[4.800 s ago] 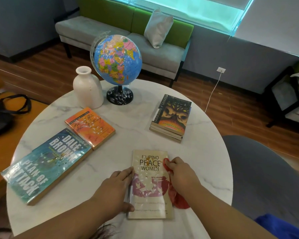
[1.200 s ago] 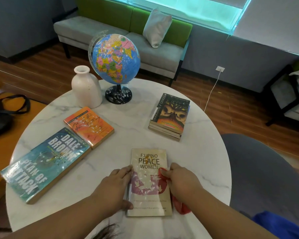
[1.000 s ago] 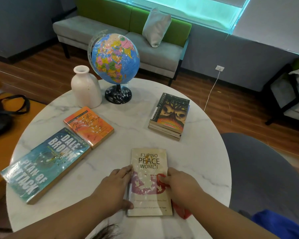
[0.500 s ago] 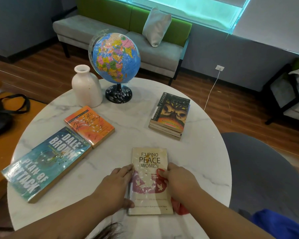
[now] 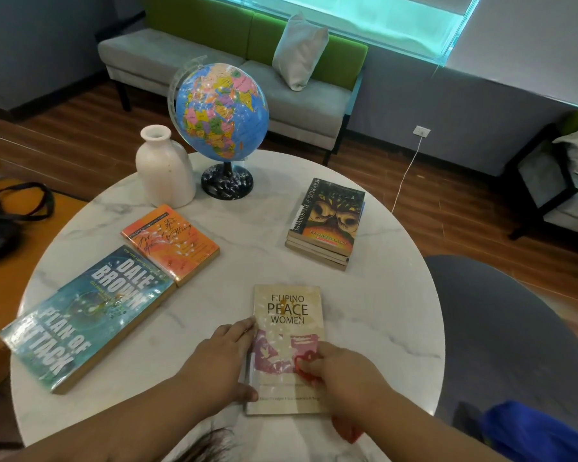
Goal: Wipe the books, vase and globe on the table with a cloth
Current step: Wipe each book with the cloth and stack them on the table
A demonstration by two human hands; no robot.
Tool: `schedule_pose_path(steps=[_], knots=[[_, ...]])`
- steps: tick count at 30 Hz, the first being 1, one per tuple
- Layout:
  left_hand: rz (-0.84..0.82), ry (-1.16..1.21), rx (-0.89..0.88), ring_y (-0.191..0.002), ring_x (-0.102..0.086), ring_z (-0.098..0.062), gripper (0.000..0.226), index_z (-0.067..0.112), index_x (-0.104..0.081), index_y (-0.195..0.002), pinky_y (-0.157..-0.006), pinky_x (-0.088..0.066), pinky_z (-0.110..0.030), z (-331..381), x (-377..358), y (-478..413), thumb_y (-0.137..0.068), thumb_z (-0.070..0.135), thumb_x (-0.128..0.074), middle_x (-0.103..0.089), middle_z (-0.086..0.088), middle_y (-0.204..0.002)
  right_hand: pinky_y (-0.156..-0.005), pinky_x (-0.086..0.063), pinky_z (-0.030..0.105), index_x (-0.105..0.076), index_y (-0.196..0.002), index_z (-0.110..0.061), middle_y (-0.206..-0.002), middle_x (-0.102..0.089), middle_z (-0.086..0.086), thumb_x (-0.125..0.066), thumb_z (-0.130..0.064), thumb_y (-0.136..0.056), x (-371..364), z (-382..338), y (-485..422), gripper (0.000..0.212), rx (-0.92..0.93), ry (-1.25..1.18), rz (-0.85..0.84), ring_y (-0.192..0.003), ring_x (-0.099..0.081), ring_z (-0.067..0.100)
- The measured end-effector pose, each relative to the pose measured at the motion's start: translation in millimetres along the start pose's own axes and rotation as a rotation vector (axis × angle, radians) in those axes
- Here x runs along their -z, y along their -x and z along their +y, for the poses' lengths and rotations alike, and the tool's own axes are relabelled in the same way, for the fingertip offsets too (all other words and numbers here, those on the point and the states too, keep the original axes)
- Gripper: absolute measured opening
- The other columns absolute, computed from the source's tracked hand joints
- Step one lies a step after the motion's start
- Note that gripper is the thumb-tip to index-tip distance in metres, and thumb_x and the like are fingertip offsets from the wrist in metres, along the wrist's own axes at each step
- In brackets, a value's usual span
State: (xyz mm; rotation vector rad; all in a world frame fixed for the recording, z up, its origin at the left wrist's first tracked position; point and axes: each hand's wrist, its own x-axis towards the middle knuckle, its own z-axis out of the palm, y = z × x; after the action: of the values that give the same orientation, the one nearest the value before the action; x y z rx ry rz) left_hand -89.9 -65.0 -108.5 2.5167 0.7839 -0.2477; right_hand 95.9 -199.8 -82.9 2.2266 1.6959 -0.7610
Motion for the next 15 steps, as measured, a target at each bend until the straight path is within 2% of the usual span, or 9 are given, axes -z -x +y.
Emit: schedule_pose_path(steps=[2, 3, 5, 8, 10, 11, 12, 13, 15], knots=[[0.001, -0.002, 0.004, -0.142, -0.016, -0.013, 0.113, 0.022, -0.005, -0.154, -0.115, -0.028, -0.032, 0.2, 0.1, 0.1, -0.071, 0.058, -0.073, -0.004, 0.012, -0.160, -0.082, -0.046, 0.025, -0.051, -0.132, -0.037, -0.094, -0.045, -0.018, -0.053, -0.040, -0.094, 0.6, 6.4, -3.1, 0.039, -0.067, -0.079, 0.066, -0.099, -0.055, 0.014], [0.001, -0.005, 0.004, -0.142, -0.016, -0.013, 0.113, 0.022, -0.005, -0.154, -0.115, -0.028, -0.032, 0.3, -0.1, 0.1, -0.071, 0.058, -0.073, -0.004, 0.012, -0.160, -0.079, -0.046, 0.026, -0.050, -0.134, -0.036, -0.092, -0.043, -0.016, -0.055, -0.037, -0.093, 2.2, 5.8, -6.1, 0.041, -0.093, -0.058, 0.088, -0.098, -0.056, 0.016], [-0.001, -0.011, 0.002, -0.142, -0.016, -0.013, 0.113, 0.022, -0.005, -0.154, -0.115, -0.028, -0.032, 0.2, 0.1, -0.1, -0.071, 0.059, -0.073, -0.003, 0.011, -0.160, -0.083, -0.048, 0.032, -0.042, -0.140, -0.032, -0.110, -0.046, -0.006, -0.061, -0.025, -0.089, 5.9, -1.8, -5.4, 0.055, -0.101, 0.012, 0.110, -0.102, -0.056, 0.022], [-0.004, -0.010, 0.000, -0.142, -0.016, -0.014, 0.113, 0.022, -0.005, -0.154, -0.114, -0.029, -0.032, -0.3, -0.2, -0.5, -0.071, 0.060, -0.072, -0.003, 0.011, -0.160, -0.094, -0.045, 0.034, -0.037, -0.145, -0.029, -0.135, -0.042, 0.000, -0.052, -0.020, -0.094, 0.4, -10.5, 3.2, 0.055, 0.012, 0.028, 0.054, -0.114, -0.052, 0.027], [-0.001, -0.009, 0.001, -0.142, -0.016, -0.013, 0.113, 0.022, -0.006, -0.154, -0.114, -0.029, -0.032, 0.0, 0.2, 0.4, -0.071, 0.059, -0.072, -0.004, 0.011, -0.160, -0.091, -0.046, 0.025, -0.041, -0.142, -0.038, -0.130, -0.047, -0.008, -0.052, -0.027, -0.096, -3.4, -4.9, 4.4, 0.049, 0.076, -0.027, 0.102, -0.111, -0.055, 0.013], [0.002, -0.007, 0.001, -0.142, -0.017, -0.013, 0.113, 0.022, -0.006, -0.154, -0.114, -0.029, -0.032, 0.4, 0.5, 0.6, -0.071, 0.059, -0.072, -0.004, 0.011, -0.160, -0.084, -0.045, 0.016, -0.047, -0.138, -0.038, -0.120, -0.052, -0.012, -0.050, -0.029, -0.097, -4.4, 1.0, 2.8, 0.043, 0.065, -0.092, 0.175, -0.102, -0.056, 0.002], [0.005, -0.004, 0.002, -0.142, -0.017, -0.013, 0.113, 0.022, -0.007, -0.154, -0.115, -0.029, -0.032, 0.9, 0.5, 0.5, -0.071, 0.059, -0.073, -0.005, 0.011, -0.160, -0.077, -0.044, 0.015, -0.052, -0.134, -0.037, -0.112, -0.054, -0.012, -0.048, -0.028, -0.097, -2.5, 3.6, 3.2, 0.038, 0.032, -0.115, 0.223, -0.092, -0.056, -0.001], [0.007, -0.003, 0.003, -0.142, -0.017, -0.013, 0.113, 0.022, -0.007, -0.154, -0.115, -0.029, -0.032, 1.1, 0.3, 0.5, -0.071, 0.058, -0.073, -0.005, 0.011, -0.160, -0.076, -0.045, 0.019, -0.052, -0.133, -0.034, -0.110, -0.054, -0.008, -0.048, -0.026, -0.097, -0.1, 4.1, 3.4, 0.038, -0.016, -0.123, 0.250, -0.090, -0.056, 0.005], [0.008, -0.006, 0.002, -0.142, -0.016, -0.013, 0.113, 0.021, -0.006, -0.154, -0.115, -0.028, -0.032, 1.4, 0.5, 0.5, -0.071, 0.058, -0.073, -0.005, 0.011, -0.160, -0.083, -0.049, 0.033, -0.045, -0.139, -0.035, -0.118, -0.048, -0.003, -0.060, -0.022, -0.089, -0.8, 0.0, 3.0, 0.054, -0.041, -0.020, 0.149, -0.099, -0.055, 0.021]])
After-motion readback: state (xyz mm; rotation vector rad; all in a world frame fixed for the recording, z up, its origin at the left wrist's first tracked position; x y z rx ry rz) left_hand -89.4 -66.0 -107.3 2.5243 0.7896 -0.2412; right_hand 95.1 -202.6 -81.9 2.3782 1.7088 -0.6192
